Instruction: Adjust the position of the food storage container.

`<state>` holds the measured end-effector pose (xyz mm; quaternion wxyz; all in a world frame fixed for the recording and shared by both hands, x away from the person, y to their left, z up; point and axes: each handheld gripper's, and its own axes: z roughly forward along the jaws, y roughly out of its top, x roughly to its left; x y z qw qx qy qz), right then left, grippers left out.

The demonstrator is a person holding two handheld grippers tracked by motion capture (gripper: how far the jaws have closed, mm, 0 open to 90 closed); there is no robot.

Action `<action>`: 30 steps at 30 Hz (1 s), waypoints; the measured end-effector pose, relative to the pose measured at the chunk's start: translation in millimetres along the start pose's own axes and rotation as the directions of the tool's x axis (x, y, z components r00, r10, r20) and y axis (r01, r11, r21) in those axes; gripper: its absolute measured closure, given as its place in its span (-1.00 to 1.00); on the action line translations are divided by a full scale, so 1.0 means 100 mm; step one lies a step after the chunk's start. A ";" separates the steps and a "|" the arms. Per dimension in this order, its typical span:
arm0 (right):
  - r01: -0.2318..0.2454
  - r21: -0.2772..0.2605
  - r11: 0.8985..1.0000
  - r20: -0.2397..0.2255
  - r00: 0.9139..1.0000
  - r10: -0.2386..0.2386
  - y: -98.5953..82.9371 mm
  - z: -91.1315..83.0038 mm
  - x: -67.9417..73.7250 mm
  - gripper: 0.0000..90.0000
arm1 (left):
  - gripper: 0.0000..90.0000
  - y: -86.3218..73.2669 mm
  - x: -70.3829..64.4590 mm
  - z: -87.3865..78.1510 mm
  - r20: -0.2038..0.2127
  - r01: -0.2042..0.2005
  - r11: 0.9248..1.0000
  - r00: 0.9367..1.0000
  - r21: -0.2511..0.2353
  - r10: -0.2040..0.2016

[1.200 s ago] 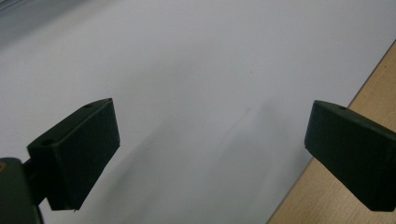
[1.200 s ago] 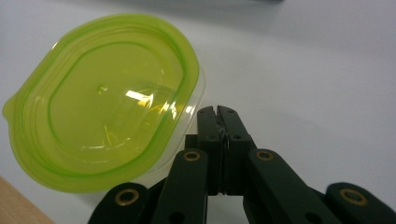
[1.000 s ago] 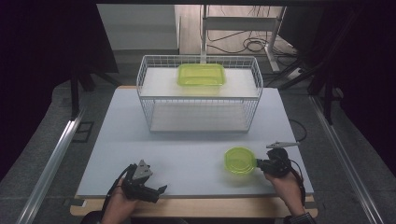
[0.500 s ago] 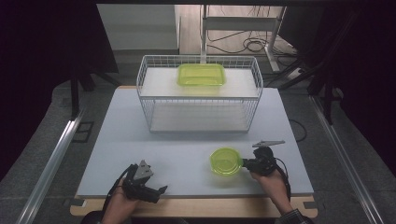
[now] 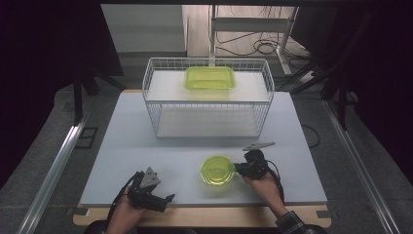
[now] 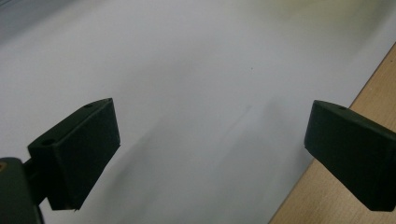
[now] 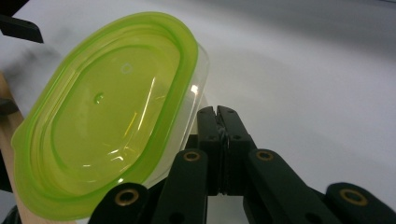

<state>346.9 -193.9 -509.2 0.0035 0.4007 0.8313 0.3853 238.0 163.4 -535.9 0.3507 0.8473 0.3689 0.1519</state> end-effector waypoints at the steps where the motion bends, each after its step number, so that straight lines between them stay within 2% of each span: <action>1: 0.002 0.000 1.000 -0.006 1.000 -0.002 0.02 0.03 0.02 0.96 | -0.93 0.00 0.00 0.00 0.000 0.000 1.000 1.000 0.000 0.000; 6: 0.030 0.009 1.000 -0.024 0.999 -0.029 0.09 0.15 0.12 0.96 | -0.93 0.00 0.00 0.00 0.001 -0.001 1.000 1.000 0.001 0.001; 9: 0.056 0.010 0.998 -0.011 0.998 -0.056 0.10 0.18 0.14 0.94 | -0.93 0.00 0.00 -0.01 0.002 -0.001 1.000 1.000 0.000 0.001; 15: 0.079 -0.001 0.997 0.050 0.996 -0.079 0.08 0.06 0.07 0.90 | -0.93 0.00 0.00 -0.01 0.003 0.000 1.000 1.000 0.004 0.000; 20: 0.115 -0.017 0.993 0.093 0.989 -0.113 0.03 -0.07 0.05 0.80 | -0.92 0.00 0.00 -0.02 0.009 0.006 1.000 1.000 0.002 -0.006; 26: 0.174 -0.036 0.984 0.146 0.975 -0.167 -0.02 -0.24 0.09 0.47 | -0.92 0.01 0.00 -0.02 0.017 0.008 1.000 1.000 -0.001 -0.008; 30: 0.185 -0.050 0.981 0.159 0.972 -0.176 -0.05 -0.31 0.10 0.15 | -0.92 0.01 -0.01 -0.03 0.011 0.005 1.000 1.000 -0.003 -0.005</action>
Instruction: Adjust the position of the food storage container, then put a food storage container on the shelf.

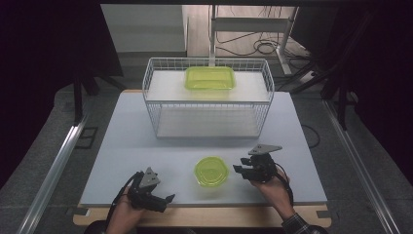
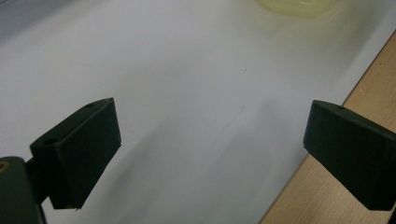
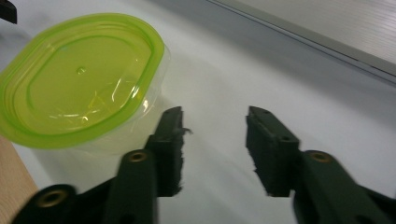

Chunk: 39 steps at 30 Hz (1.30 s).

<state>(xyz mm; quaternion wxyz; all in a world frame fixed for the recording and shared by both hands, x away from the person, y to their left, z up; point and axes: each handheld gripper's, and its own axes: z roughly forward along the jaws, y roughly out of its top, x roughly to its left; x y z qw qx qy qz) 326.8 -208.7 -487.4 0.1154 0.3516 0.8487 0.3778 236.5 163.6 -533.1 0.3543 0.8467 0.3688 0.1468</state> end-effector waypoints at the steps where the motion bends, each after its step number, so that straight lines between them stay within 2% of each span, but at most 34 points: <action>1: 0.004 -0.003 1.000 0.007 1.000 -0.004 -0.01 -0.01 0.00 0.06 | -0.92 0.00 0.00 0.00 -0.002 -0.002 1.000 1.000 -0.001 0.002; 10: 0.023 -0.036 0.999 0.007 1.000 -0.022 -0.10 -0.10 -0.01 -0.53 | -0.92 0.01 -0.01 -0.02 -0.015 0.002 1.000 1.000 -0.015 -0.002; 14: 0.017 -0.056 0.998 -0.011 1.000 -0.017 -0.15 -0.12 -0.02 -0.69 | -0.92 0.01 -0.02 -0.01 -0.014 -0.003 1.000 1.000 -0.010 0.003; 17: 0.008 -0.053 0.999 -0.026 1.000 -0.010 -0.18 -0.12 -0.03 -0.75 | -0.92 0.01 -0.01 -0.01 -0.012 -0.002 1.000 1.000 -0.008 0.002; 21: 0.015 -0.027 1.000 -0.023 1.000 -0.015 -0.22 -0.09 -0.04 -0.80 | -0.92 0.00 -0.01 -0.01 -0.011 -0.004 1.000 1.000 -0.006 0.003; 26: 0.024 -0.026 0.999 -0.019 1.000 -0.025 -0.21 -0.07 -0.04 -0.86 | -0.92 0.00 -0.01 0.00 -0.007 -0.003 1.000 1.000 -0.004 0.003; 29: 0.000 -0.023 1.000 -0.034 0.999 -0.001 -0.20 -0.07 -0.04 -0.87 | -0.92 0.00 0.00 0.00 -0.004 -0.003 1.000 1.000 -0.006 0.003; 34: 0.001 -0.036 0.999 -0.023 1.000 -0.002 -0.16 -0.08 -0.04 -0.87 | -0.92 0.00 -0.01 0.01 -0.003 -0.007 1.000 1.000 0.000 0.007; 39: -0.043 -0.051 0.998 -0.051 0.998 0.041 -0.09 -0.10 -0.03 -0.90 | -0.92 0.00 0.00 0.01 -0.001 -0.006 1.000 1.000 0.002 0.006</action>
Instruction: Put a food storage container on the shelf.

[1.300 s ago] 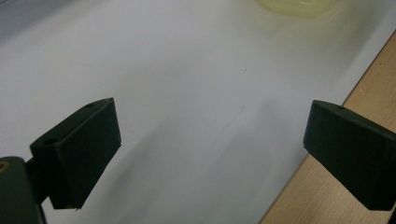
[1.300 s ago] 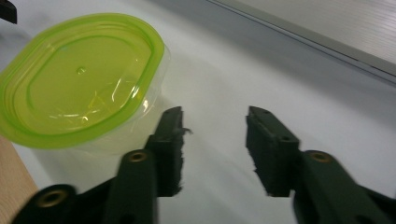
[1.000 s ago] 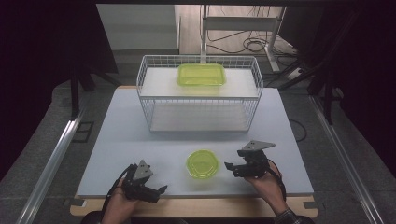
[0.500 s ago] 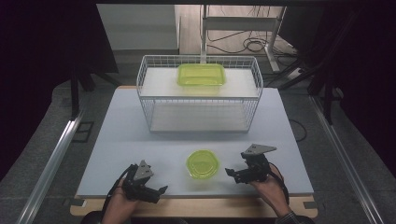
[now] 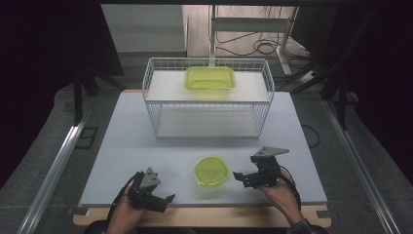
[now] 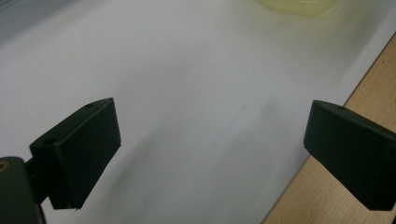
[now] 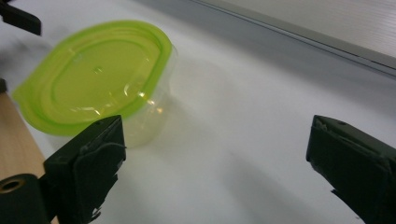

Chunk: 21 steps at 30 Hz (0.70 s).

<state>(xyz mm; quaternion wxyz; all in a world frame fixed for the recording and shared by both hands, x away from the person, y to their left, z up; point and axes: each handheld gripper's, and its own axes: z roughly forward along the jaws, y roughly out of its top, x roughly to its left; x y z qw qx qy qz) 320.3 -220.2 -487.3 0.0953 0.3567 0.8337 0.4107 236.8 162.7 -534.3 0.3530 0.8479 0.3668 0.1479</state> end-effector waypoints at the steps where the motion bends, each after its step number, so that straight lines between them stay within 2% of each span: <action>1: -0.014 -0.001 1.000 -0.003 1.000 0.014 0.01 0.00 0.00 -0.90 | -0.92 0.00 0.00 0.00 0.000 0.000 1.000 1.000 0.000 0.000; 4: -0.052 0.003 0.999 -0.027 0.998 0.052 0.07 0.02 0.01 -0.87 | -0.92 0.00 0.00 0.00 -0.002 -0.002 1.000 1.000 0.001 0.002; 14: -0.080 -0.005 0.997 -0.097 0.992 0.079 0.25 0.03 0.08 -0.49 | -0.92 0.00 0.00 0.01 -0.004 -0.004 1.000 1.000 0.007 0.004; 19: -0.089 0.020 0.996 -0.142 0.986 0.091 0.29 0.10 0.06 -0.29 | -0.92 0.00 0.00 0.01 -0.006 -0.007 1.000 1.000 0.009 0.007; 21: -0.113 0.035 0.993 -0.160 0.980 0.117 0.30 0.14 0.05 -0.19 | -0.92 0.00 -0.01 0.02 -0.006 -0.007 1.000 1.000 0.009 0.007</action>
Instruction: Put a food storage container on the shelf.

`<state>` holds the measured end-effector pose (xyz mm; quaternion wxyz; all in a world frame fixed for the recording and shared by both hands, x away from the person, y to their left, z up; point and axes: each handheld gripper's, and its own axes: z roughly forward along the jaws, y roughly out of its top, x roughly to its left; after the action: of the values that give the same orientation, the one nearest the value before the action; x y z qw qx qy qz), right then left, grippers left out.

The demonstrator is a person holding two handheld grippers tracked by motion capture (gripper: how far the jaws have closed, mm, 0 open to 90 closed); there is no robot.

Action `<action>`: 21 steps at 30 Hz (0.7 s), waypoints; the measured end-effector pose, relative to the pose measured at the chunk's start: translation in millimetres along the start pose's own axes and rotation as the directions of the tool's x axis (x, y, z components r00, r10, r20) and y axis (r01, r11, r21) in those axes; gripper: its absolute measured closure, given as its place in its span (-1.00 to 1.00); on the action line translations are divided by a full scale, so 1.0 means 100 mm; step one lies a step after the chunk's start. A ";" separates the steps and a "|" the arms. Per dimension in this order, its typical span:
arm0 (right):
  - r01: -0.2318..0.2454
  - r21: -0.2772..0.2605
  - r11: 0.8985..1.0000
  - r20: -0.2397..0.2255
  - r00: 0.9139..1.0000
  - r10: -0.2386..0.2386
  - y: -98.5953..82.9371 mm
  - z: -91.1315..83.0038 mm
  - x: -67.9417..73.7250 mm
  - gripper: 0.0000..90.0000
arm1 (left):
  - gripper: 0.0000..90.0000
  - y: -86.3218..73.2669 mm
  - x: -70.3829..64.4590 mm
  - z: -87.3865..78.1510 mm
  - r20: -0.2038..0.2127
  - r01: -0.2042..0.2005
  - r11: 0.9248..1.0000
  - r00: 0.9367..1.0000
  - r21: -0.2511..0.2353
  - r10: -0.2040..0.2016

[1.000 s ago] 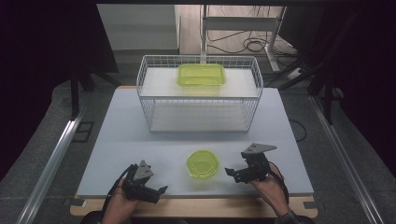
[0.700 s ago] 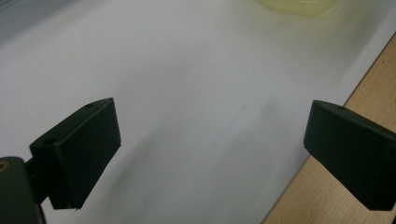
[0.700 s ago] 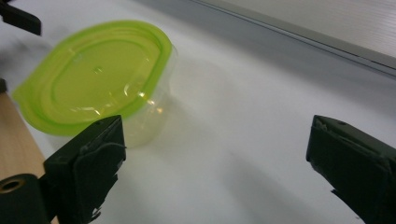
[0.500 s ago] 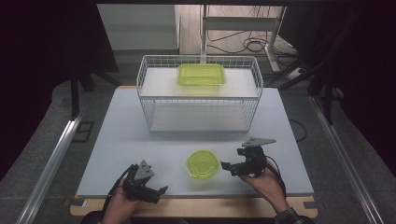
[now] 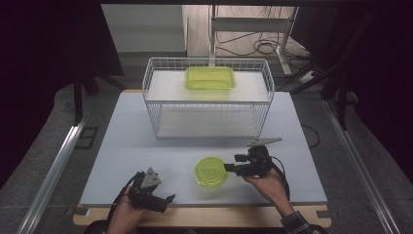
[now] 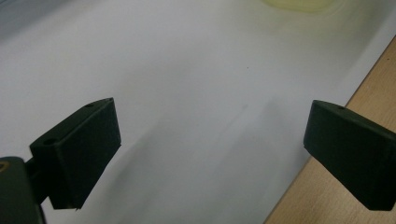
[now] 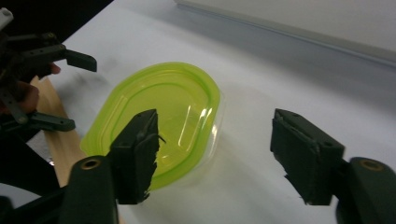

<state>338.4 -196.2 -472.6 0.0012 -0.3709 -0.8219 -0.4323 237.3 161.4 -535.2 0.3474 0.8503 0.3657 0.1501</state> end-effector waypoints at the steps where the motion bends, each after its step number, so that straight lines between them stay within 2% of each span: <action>1: -0.010 0.006 1.000 -0.013 1.000 0.010 0.01 0.01 -0.01 -0.15 | -0.92 0.00 0.00 0.00 0.000 0.000 1.000 1.000 0.000 0.000; 5: -0.046 0.026 0.999 -0.048 0.998 0.048 0.03 0.07 -0.05 -0.02 | -0.92 0.00 0.00 0.00 0.000 -0.002 1.000 1.000 0.001 0.002; 9: -0.060 0.053 0.997 -0.051 0.997 0.063 0.06 0.15 -0.07 0.11 | -0.92 0.00 0.00 0.00 0.000 -0.004 1.000 1.000 0.003 0.004; 12: -0.084 0.070 0.994 -0.074 0.993 0.089 0.07 0.21 -0.12 0.22 | -0.92 0.00 -0.01 0.00 0.001 -0.009 1.000 1.000 0.007 0.009; 19: -0.158 0.110 0.981 -0.143 0.974 0.173 0.09 0.32 -0.24 0.43 | -0.92 0.00 -0.01 0.01 0.002 -0.014 1.000 1.000 0.010 0.014; 21: -0.187 0.119 0.975 -0.170 0.964 0.206 0.09 0.34 -0.27 0.53 | -0.92 0.00 -0.02 0.01 0.002 -0.015 1.000 1.000 0.010 0.015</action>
<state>374.2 -185.8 -496.1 0.1376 -0.4093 -0.7985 -0.4195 236.8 159.6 -536.1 0.3425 0.8548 0.3598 0.1503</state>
